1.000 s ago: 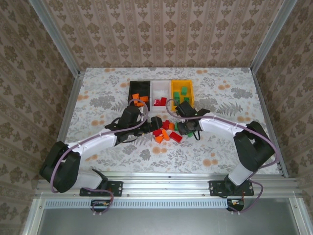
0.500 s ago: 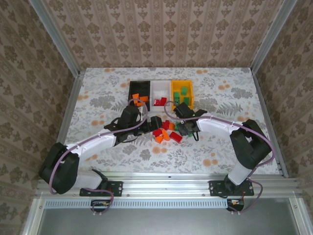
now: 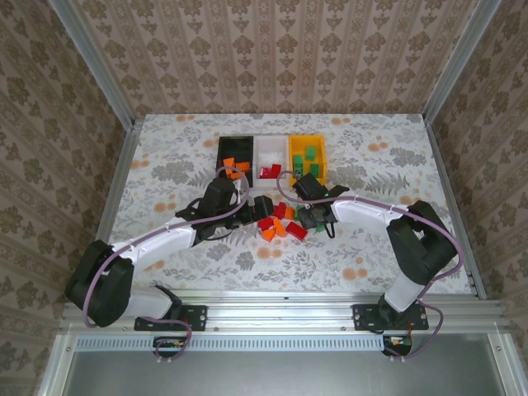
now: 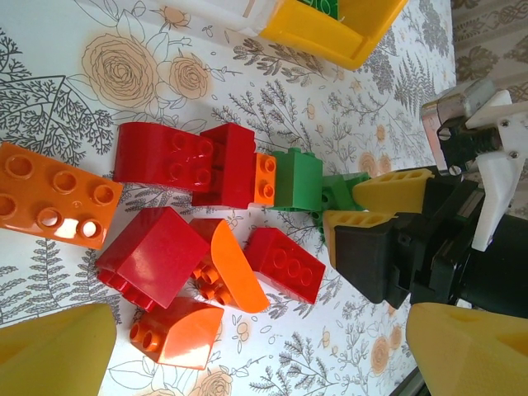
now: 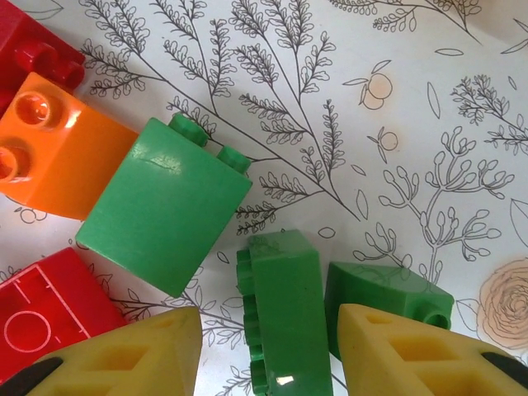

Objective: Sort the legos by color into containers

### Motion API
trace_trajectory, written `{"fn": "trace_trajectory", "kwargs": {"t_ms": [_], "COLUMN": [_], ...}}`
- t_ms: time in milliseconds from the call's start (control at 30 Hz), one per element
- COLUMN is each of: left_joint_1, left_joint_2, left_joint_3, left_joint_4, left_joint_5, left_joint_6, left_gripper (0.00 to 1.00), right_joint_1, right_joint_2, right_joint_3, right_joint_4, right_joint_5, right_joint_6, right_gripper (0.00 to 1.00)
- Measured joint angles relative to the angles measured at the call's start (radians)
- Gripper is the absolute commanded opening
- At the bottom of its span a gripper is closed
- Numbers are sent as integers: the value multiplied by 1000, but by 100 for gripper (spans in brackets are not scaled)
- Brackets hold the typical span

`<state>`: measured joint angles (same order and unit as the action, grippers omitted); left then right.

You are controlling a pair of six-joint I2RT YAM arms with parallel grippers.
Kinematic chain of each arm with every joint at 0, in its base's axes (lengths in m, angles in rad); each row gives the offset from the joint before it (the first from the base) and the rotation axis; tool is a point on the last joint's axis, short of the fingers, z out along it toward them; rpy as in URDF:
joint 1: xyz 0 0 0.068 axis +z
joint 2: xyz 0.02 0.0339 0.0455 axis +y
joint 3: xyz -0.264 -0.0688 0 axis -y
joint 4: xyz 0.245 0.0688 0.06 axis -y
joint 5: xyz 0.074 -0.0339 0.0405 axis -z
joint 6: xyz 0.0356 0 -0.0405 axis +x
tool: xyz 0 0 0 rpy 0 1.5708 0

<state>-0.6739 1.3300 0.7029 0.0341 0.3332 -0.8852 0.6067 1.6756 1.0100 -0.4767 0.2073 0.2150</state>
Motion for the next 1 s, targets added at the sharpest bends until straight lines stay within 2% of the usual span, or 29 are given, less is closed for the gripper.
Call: {"fn": "trace_trajectory", "kwargs": {"t_ms": [200, 400, 600, 767, 900, 1000], "left_joint_1": [0, 0, 0, 2, 17, 45], "left_joint_2": [0, 0, 0, -2, -26, -73], "left_joint_3": [0, 0, 0, 0, 8, 11], "left_joint_4": [-1, -4, -4, -15, -76, -129], "left_joint_5": [0, 0, 0, 0, -14, -39], "left_joint_6": [6, 7, 8, 19, 41, 51], "left_gripper": [100, 100, 100, 100, 100, 100], "right_joint_1": [0, 0, 1, -8, -67, -135], "right_joint_2": [43, 47, 16, -95, -101, -32], "right_joint_3": [0, -3, -6, 20, 158, 300], "right_joint_4": [2, 3, -3, -26, -29, -24], "right_joint_5": [25, 24, 14, -12, -22, -28], "right_joint_6": [0, 22, 32, 48, 49, 48], "right_gripper": [43, 26, 25, 25, 25, 25]}}
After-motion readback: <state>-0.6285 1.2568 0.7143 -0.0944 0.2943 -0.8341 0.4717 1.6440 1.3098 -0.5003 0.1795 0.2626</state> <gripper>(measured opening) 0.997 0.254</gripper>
